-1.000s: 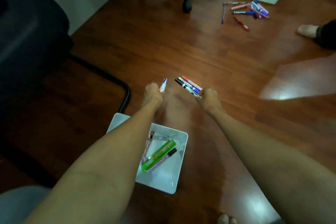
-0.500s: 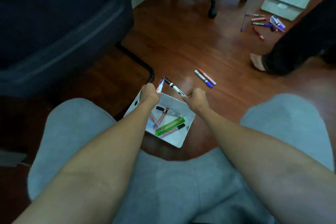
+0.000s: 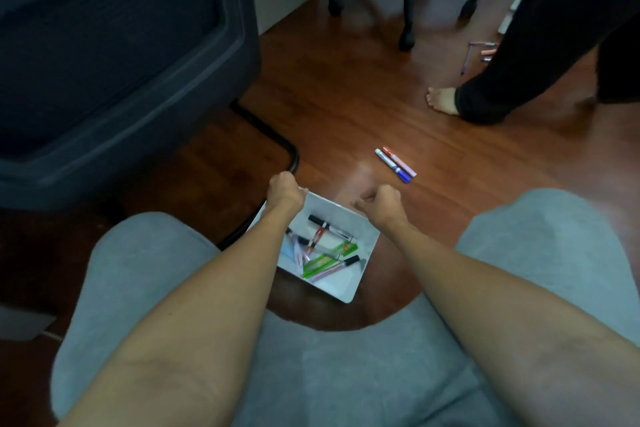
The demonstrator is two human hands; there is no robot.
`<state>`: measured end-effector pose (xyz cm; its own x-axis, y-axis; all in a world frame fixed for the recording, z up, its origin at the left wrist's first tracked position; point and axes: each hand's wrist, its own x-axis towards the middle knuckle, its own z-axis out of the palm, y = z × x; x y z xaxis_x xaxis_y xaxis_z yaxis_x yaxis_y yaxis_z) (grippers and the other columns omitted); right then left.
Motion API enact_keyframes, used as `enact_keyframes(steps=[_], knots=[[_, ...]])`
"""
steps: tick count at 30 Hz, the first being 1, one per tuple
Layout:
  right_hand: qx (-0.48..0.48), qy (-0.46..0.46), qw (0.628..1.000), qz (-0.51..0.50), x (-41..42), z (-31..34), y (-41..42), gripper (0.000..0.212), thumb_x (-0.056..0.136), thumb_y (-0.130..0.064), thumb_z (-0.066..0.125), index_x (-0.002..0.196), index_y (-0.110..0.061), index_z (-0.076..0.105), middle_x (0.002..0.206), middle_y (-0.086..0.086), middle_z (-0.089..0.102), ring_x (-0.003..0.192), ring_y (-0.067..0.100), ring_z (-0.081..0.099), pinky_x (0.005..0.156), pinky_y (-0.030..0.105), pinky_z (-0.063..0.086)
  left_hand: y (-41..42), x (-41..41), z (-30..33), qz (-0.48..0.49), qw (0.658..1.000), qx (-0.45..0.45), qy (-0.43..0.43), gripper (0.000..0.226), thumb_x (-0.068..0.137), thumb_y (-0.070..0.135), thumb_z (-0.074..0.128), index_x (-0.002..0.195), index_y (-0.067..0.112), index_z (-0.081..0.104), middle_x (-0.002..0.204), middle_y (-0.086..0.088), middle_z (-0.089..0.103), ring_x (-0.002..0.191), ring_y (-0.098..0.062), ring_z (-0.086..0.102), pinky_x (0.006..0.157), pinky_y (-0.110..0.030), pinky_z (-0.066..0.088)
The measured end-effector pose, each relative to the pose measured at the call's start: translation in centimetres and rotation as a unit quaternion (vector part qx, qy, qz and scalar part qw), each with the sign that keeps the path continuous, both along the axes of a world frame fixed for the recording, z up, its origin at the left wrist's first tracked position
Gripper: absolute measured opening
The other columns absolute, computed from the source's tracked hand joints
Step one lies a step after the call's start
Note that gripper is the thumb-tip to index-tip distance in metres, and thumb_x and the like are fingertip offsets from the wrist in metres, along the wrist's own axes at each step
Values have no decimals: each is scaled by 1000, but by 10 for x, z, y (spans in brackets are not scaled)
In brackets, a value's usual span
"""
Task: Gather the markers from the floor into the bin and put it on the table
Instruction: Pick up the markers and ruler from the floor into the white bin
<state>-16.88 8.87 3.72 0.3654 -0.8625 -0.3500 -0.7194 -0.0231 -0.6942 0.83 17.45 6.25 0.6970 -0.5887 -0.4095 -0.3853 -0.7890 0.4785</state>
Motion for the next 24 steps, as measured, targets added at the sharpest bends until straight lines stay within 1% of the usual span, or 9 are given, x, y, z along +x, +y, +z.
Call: enact_keyframes(steps=[2, 4, 8, 12, 14, 16, 19, 21, 24], knots=[[-10, -5, 1000, -26, -5, 0, -19, 24, 78, -19, 76, 79, 5, 71, 71, 8, 61, 70, 17, 55, 71, 35, 52, -20, -2, -1, -11, 1000, -9, 4, 32, 89, 23, 71, 94, -8, 71, 106, -22, 72, 98, -35, 70, 84, -34, 54], [-17, -4, 999, -44, -12, -2, -39, 24, 79, -19, 76, 82, 5, 72, 76, 12, 66, 77, 21, 62, 77, 35, 51, -40, -6, -5, -16, 1000, -14, 15, 32, 89, 23, 70, 84, -9, 71, 98, -22, 73, 92, -35, 70, 80, -32, 53], [-36, 19, 996, -78, -32, -15, -84, 24, 79, -22, 77, 90, -1, 76, 93, 19, 74, 96, 29, 68, 83, 32, 50, -82, -22, -18, -43, 998, -20, 31, 30, 89, 24, 70, 97, -5, 74, 112, -19, 72, 108, -34, 67, 95, -33, 53], [-24, 43, 993, -107, -48, -43, -128, 24, 79, -23, 74, 89, -1, 77, 85, 25, 73, 84, 33, 69, 74, 37, 52, -123, -35, -42, -41, 997, -19, 63, 31, 91, 25, 68, 106, -3, 73, 119, -20, 69, 115, -34, 65, 99, -34, 49], [-28, 51, 991, -116, -51, -63, -154, 26, 78, -22, 72, 80, 4, 75, 76, 28, 70, 76, 35, 68, 69, 40, 52, -149, -38, -61, -43, 996, -16, 76, 33, 90, 25, 69, 107, -3, 74, 118, -20, 71, 115, -32, 66, 98, -32, 48], [-27, 48, 989, -136, -54, -87, -179, 26, 78, -19, 70, 74, 6, 72, 68, 24, 66, 69, 30, 65, 70, 43, 53, -180, -40, -88, -29, 995, -8, 95, 34, 89, 27, 70, 109, 0, 74, 119, -18, 72, 116, -29, 66, 96, -31, 48], [-40, 30, 988, -145, -56, -116, -202, 21, 79, -16, 71, 79, 4, 74, 82, 26, 71, 84, 31, 67, 79, 39, 54, -219, -48, -128, 3, 992, -6, 127, 39, 84, 37, 71, 104, 3, 77, 111, -18, 75, 107, -29, 71, 92, -33, 55], [-56, 24, 988, -141, -60, -137, -212, 23, 79, -18, 74, 88, 3, 74, 95, 24, 69, 90, 30, 65, 84, 32, 50, -245, -54, -164, 37, 987, -19, 155, 47, 77, 42, 74, 100, 1, 76, 107, -20, 75, 100, -30, 74, 90, -36, 58], [-62, 16, 990, -126, -67, -166, -223, 26, 78, -20, 77, 98, -3, 72, 103, 16, 64, 78, 18, 61, 75, 15, 43, -264, -71, -177, 54, 987, -34, 147, 55, 77, 46, 74, 108, 1, 72, 115, -20, 73, 106, -33, 71, 92, -36, 57]])
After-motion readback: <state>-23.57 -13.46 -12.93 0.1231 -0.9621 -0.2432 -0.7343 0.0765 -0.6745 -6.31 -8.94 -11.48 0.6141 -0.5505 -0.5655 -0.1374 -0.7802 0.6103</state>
